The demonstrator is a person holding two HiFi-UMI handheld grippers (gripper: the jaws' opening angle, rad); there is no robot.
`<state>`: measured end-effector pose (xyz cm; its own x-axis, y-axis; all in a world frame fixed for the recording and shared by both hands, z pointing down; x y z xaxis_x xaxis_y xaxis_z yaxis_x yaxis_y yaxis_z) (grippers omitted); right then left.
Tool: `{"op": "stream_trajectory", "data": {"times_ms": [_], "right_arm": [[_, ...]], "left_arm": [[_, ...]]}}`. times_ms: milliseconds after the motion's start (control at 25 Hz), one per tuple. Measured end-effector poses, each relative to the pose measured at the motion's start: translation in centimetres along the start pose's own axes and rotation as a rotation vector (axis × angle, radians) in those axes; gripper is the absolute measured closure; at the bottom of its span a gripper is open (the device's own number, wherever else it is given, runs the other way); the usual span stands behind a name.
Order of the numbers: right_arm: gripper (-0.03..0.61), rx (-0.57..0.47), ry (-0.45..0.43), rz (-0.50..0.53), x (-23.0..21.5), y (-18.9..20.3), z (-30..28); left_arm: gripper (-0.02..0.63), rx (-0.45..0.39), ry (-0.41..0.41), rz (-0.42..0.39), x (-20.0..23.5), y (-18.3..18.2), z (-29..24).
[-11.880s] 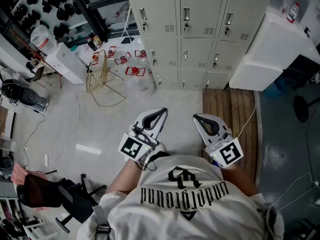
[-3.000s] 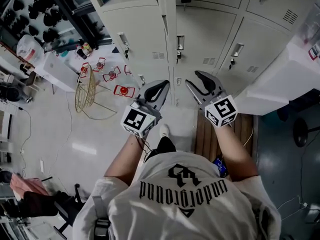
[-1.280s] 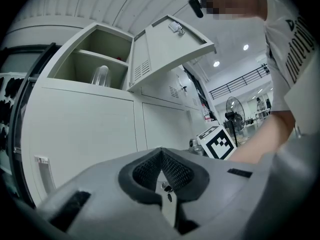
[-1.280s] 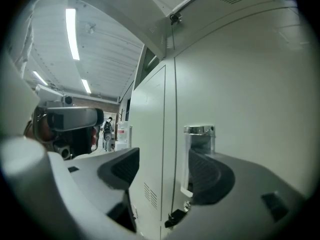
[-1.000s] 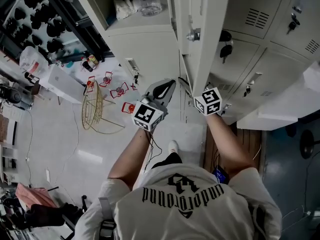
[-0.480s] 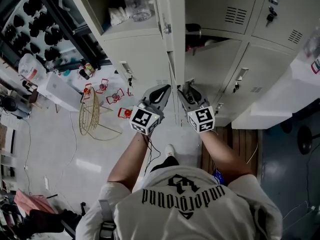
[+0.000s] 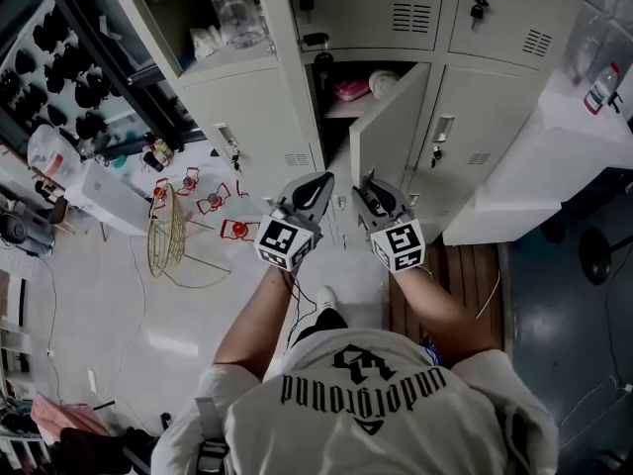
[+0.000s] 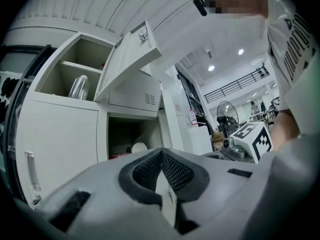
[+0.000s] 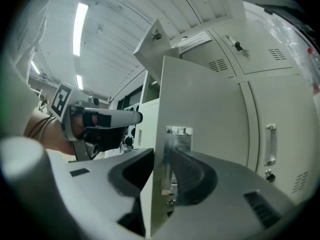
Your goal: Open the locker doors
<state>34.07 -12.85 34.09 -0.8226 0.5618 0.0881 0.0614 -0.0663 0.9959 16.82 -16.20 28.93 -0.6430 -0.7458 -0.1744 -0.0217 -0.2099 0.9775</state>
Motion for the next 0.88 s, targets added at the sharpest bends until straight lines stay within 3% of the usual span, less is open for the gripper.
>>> {"op": "stream_trajectory", "data": {"times_ms": [440,880], "right_arm": [[0.447,0.016,0.014,0.051,-1.8,-0.2,8.2],[0.509,0.010,0.110,0.047,-4.9,0.3,15.3]], "left_arm": [[0.606,-0.014,0.067,0.017,-6.0,-0.3,-2.5],[0.606,-0.015,0.167,0.018,-10.9,-0.3,-6.4]]}}
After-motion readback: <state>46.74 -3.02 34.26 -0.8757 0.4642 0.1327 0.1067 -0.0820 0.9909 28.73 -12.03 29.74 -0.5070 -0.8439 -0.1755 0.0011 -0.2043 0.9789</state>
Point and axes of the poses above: the fingertips, and each gripper's own axes: z backward along the fingers, x to its left, y out of its underside, the point moved 9 cm from there along z, backward along the fingers, and after that the axes turned 6 degrees about -y, right-handed, at the moved point
